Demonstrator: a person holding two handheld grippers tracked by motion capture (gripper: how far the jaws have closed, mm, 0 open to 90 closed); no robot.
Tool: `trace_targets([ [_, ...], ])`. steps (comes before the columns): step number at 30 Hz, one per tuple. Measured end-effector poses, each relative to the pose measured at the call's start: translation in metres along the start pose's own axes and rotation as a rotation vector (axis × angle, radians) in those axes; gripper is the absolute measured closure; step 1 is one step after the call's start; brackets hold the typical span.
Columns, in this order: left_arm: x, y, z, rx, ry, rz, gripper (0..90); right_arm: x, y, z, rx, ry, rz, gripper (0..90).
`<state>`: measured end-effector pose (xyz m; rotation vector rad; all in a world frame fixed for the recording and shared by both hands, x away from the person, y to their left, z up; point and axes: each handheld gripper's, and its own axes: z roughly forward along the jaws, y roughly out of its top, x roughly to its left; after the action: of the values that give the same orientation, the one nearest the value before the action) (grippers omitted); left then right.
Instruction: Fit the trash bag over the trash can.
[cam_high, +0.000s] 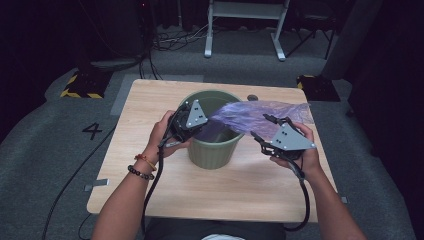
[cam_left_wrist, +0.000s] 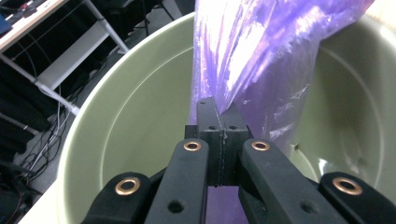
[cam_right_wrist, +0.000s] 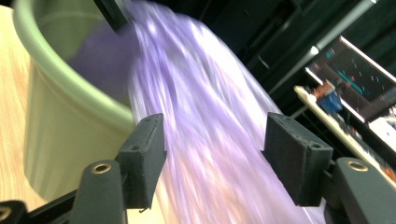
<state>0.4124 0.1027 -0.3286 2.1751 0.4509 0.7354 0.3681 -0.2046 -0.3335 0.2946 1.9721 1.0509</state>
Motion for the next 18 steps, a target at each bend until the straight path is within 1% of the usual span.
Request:
trace_targets([
  [2,0.003,-0.004,-0.001,-0.004,-0.004,-0.01,90.0,-0.003,-0.008,-0.001,0.017,0.004,0.017,35.6],
  [5,0.007,-0.009,-0.003,-0.01,-0.007,-0.03,90.0,-0.004,-0.017,0.001,0.047,0.035,0.031,37.6],
  [6,0.009,-0.011,-0.004,-0.014,-0.014,-0.031,89.9,-0.004,-0.019,0.002,0.053,0.045,0.031,42.1],
  [7,0.009,-0.012,-0.005,-0.018,-0.014,-0.034,90.0,-0.003,-0.02,0.003,0.056,0.056,0.026,50.2],
  [9,0.011,-0.014,-0.007,-0.02,-0.01,-0.042,89.9,-0.001,-0.02,0.007,0.06,0.057,0.007,62.5],
  [10,0.012,-0.015,-0.008,-0.024,-0.011,-0.048,89.9,-0.001,-0.02,0.008,0.063,0.056,0.0,71.5],
  [11,0.012,-0.017,-0.009,-0.028,-0.009,-0.046,89.9,0.0,-0.02,0.009,0.059,0.064,-0.001,76.5],
  [12,0.013,-0.019,-0.01,-0.032,-0.007,-0.054,89.8,0.0,-0.019,0.01,0.054,0.069,-0.004,82.5],
  [13,0.013,-0.021,-0.011,-0.035,-0.006,-0.059,89.3,0.0,-0.018,0.011,0.048,0.066,-0.003,85.4],
  [14,0.013,-0.022,-0.012,-0.038,0.002,-0.066,84.2,0.0,-0.017,0.012,0.043,0.066,-0.004,87.0],
  [15,0.013,-0.022,-0.015,-0.052,0.016,-0.078,71.5,0.0,-0.015,0.012,0.038,0.064,-0.003,88.6],
  [16,0.012,-0.023,-0.018,-0.078,0.009,-0.089,63.9,0.0,-0.012,0.012,0.035,0.066,-0.005,89.7],
  [17,0.009,-0.022,-0.022,-0.106,-0.001,-0.083,61.3,0.001,-0.009,0.013,0.032,0.066,-0.013,90.0],
  [18,0.007,-0.02,-0.025,-0.129,-0.001,-0.076,54.4,0.002,-0.006,0.013,0.028,0.068,-0.019,90.0],
])
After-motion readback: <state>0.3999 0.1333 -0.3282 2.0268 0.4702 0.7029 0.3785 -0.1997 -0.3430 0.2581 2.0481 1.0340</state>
